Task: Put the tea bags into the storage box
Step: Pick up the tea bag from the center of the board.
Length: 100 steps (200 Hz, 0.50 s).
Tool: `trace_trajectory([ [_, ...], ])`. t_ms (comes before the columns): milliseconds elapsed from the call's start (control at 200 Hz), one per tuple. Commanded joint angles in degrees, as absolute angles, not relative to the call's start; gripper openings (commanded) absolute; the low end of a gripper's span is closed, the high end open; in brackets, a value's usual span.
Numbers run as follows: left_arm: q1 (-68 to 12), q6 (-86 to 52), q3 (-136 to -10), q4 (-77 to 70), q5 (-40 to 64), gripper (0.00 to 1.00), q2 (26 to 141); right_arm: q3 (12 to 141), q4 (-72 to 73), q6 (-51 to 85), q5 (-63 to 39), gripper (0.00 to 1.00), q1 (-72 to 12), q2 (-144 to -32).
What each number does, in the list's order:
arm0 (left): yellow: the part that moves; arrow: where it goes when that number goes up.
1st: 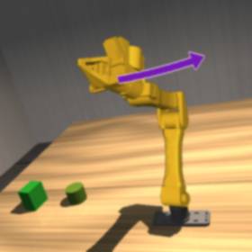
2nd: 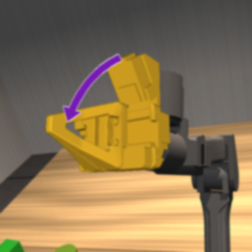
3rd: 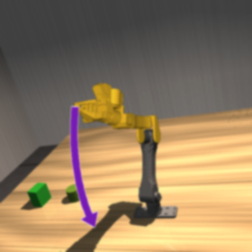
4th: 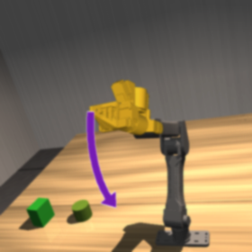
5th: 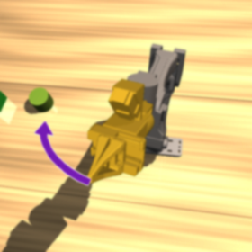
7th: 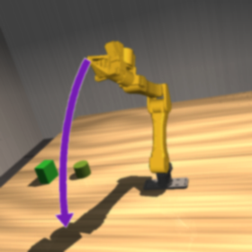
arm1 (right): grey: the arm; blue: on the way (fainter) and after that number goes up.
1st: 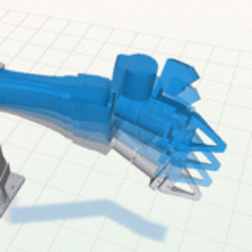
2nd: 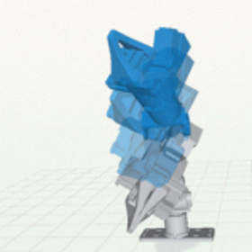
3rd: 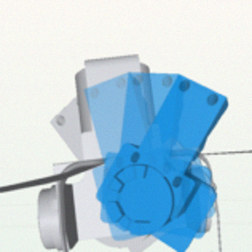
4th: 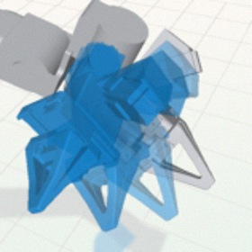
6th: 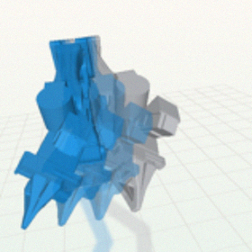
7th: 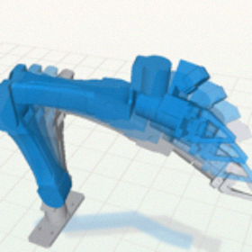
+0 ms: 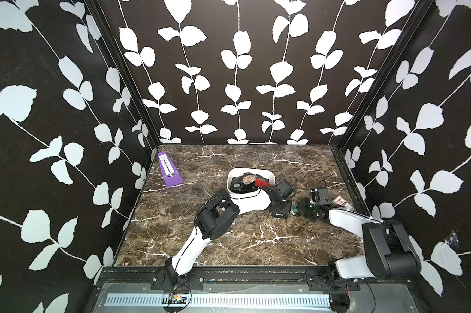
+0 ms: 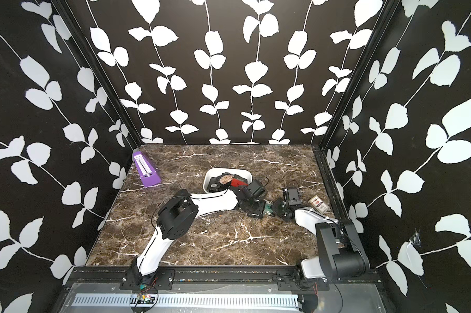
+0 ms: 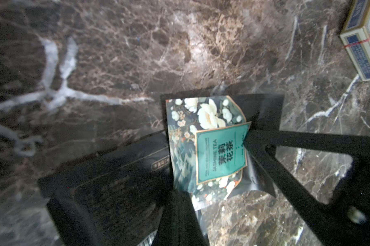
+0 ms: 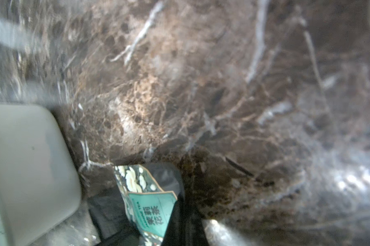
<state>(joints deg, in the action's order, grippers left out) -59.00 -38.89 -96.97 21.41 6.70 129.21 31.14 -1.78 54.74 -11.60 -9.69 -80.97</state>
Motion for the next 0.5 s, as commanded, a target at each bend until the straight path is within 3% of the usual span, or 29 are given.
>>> trace_trajectory([
  [0,-59.5,-37.8,-97.9,24.5,7.8,0.0,128.3,31.1,-3.8,53.6,-11.7,0.0,-9.6,-79.1],
  [350,-59.2,-37.3,-96.8,25.2,6.5,0.0,115.6,37.3,-19.4,51.4,-10.6,0.0,-9.8,-62.2],
  [495,-58.2,-36.7,-88.5,24.7,1.3,0.13,104.2,44.0,-25.3,50.5,-10.9,0.0,-10.9,-58.0],
])
